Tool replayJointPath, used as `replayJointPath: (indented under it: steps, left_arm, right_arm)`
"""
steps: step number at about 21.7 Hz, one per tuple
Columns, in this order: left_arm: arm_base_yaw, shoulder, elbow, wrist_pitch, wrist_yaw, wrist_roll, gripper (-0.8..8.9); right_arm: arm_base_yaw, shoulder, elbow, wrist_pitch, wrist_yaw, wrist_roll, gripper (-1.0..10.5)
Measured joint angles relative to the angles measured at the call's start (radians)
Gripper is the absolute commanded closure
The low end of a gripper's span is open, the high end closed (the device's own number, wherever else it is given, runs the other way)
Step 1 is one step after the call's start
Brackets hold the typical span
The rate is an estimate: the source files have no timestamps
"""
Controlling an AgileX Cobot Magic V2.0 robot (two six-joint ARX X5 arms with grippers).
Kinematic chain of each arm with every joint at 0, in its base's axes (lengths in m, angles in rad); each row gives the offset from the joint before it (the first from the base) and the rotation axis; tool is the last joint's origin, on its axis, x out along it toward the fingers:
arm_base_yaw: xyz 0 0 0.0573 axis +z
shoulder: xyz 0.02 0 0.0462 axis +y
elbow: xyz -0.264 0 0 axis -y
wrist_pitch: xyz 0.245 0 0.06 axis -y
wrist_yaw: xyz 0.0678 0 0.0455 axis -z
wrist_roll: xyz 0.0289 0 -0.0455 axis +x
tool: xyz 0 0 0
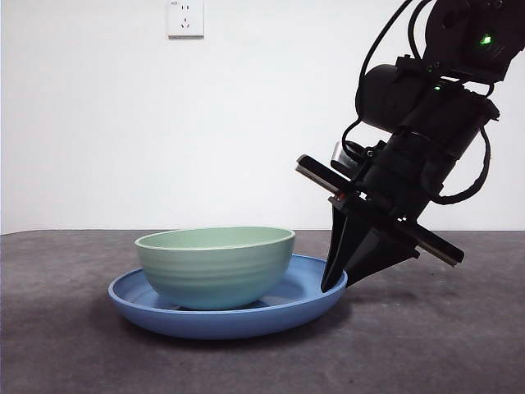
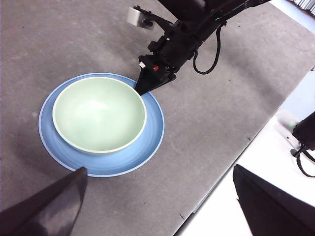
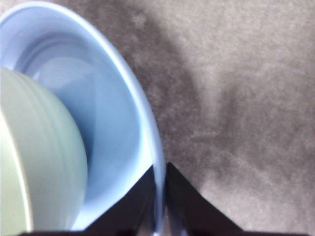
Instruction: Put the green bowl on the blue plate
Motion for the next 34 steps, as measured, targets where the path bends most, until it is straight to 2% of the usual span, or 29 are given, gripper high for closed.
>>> replayJointPath:
  steps: [3,7,9,11,15,17,26,34]
  left_arm:
    - [0.0,0.0,0.0,0.0,0.0,0.0,3.37]
    - [0.0,0.0,0.0,0.0,0.0,0.0,3.37]
    - [0.0,0.0,0.0,0.0,0.0,0.0,3.37]
    - [0.0,0.0,0.0,0.0,0.0,0.0,3.37]
    - [0.0,0.0,0.0,0.0,0.0,0.0,3.37]
    - [0.0,0.0,0.0,0.0,0.0,0.0,3.37]
    - [0.0,0.0,0.0,0.0,0.0,0.0,3.37]
    - [0.0,0.0,0.0,0.0,0.0,0.0,3.37]
  right_arm:
    - [0.0,0.0,0.0,0.017,0.019,0.0,7.9]
    - [-0.021,-0.007,0.031,0.012,0.029,-0.001,7.5]
    - [-0.034,-0.045,0.06,-0.02,0.032,-0.007,6.8]
    - [-0.039,-0.111,0.085,-0.068,0.057,-0.029,6.1]
    - [-0.038,-0.279,0.092,-0.206,0.056,-0.1,4.3]
    - [-0.038,-0.374,0.092,-0.293,0.058,-0.147,3.9]
    - [-0.033,-0.674,0.091,-0.534,0.109,-0.324,3.9]
    - [-0.018,-0.927,0.052,-0.631,0.107,-0.433,3.9]
